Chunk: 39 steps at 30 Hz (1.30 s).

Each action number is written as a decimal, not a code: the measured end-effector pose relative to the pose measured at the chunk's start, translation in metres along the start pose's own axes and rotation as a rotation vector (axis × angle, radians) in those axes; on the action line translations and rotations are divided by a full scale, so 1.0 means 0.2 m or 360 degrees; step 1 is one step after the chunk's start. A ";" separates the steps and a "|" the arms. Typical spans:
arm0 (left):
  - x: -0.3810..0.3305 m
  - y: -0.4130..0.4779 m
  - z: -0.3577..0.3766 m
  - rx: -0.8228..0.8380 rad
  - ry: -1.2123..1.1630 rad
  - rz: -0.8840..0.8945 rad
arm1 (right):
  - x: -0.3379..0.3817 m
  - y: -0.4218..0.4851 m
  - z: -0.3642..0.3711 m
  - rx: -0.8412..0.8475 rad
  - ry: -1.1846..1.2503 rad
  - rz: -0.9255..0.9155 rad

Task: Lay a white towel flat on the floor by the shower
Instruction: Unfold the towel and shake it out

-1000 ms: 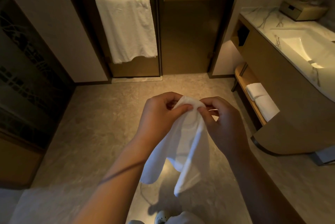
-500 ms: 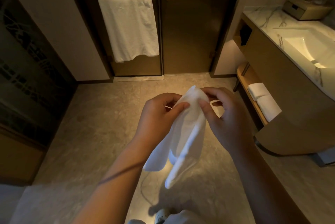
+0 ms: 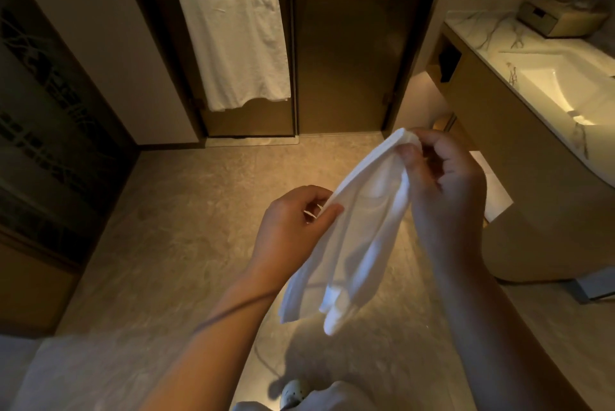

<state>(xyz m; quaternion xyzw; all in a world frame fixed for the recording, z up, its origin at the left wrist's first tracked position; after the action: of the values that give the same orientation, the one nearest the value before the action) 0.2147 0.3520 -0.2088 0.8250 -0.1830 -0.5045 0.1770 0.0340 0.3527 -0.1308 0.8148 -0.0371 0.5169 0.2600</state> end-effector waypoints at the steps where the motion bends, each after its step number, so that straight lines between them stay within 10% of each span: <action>1: 0.01 -0.01 0.01 -0.0007 -0.0035 -0.0039 | 0.01 0.01 -0.01 -0.0008 -0.0005 -0.0012; 16: -0.15 0.13 0.01 0.0049 0.0286 0.0260 | 0.00 -0.11 0.11 0.0491 -0.0709 -0.0282; 39: -0.04 0.01 -0.05 -0.0105 0.0104 0.0061 | -0.01 -0.02 -0.01 0.0014 -0.0498 -0.0127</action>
<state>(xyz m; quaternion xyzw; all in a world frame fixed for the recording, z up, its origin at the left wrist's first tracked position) 0.2204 0.3550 -0.1969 0.8311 -0.1761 -0.4796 0.2196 0.0325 0.3576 -0.1327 0.8874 -0.0425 0.3729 0.2677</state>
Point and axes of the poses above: each hand's wrist, its own y-axis towards the middle knuckle, its own z-axis out of the palm, x = y × z, the point moved 6 cm from there along y, towards the middle knuckle, and after that the axes turned 14 degrees about z, right-handed, at the moved point
